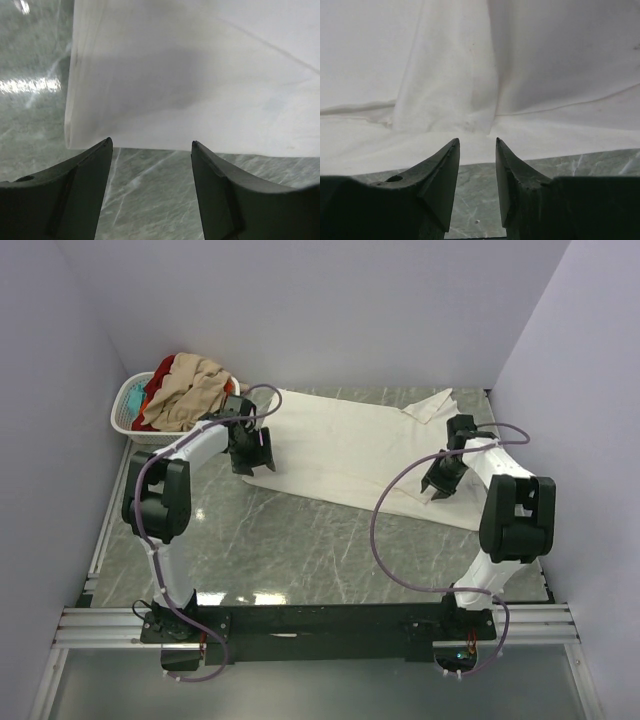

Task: Fold and stack the t-shirts
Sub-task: Fold the tshirt

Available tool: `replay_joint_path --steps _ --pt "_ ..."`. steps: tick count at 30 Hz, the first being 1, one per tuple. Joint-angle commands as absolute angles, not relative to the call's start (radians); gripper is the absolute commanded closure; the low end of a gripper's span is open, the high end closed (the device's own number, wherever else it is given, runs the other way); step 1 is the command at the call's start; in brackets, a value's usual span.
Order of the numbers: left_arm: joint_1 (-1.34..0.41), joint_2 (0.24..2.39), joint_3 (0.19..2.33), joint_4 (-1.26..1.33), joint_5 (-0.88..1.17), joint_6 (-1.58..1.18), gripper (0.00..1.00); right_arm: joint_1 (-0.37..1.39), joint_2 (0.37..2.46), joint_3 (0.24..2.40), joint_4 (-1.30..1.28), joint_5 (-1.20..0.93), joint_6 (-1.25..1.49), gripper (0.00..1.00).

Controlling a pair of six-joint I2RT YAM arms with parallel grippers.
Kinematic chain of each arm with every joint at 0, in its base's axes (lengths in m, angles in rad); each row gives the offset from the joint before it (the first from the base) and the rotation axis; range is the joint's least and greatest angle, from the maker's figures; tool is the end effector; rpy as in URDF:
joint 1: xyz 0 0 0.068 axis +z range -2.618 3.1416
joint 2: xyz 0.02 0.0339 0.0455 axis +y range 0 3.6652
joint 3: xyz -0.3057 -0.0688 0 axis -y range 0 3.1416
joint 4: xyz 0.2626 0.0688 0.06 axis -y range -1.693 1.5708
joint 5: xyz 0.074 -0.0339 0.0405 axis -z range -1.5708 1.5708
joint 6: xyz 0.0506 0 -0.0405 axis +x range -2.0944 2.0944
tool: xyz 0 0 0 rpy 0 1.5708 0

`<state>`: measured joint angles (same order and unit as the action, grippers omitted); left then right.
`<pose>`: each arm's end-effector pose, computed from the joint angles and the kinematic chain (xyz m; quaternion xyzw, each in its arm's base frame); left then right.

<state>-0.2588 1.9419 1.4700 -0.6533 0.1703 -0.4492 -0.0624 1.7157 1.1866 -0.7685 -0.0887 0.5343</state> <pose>0.4284 -0.1223 0.2207 -0.0737 0.9691 -0.1541 0.1778 0.3543 -0.0176 0.2155 0.2851 0.9478 0.0745 0.1220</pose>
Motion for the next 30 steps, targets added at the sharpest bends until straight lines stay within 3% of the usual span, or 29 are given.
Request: replay_joint_path --steps 1,25,30 --pt "-0.258 1.950 1.433 -0.620 0.203 -0.457 0.30 -0.051 1.732 1.223 -0.747 -0.049 0.545 0.58" --pt "-0.258 1.948 1.388 -0.624 0.204 -0.456 0.29 -0.035 1.810 1.141 -0.680 -0.064 0.549 0.58" --pt "-0.258 1.947 1.391 -0.630 0.204 -0.453 0.30 -0.035 1.815 1.144 -0.676 -0.074 0.551 0.70"
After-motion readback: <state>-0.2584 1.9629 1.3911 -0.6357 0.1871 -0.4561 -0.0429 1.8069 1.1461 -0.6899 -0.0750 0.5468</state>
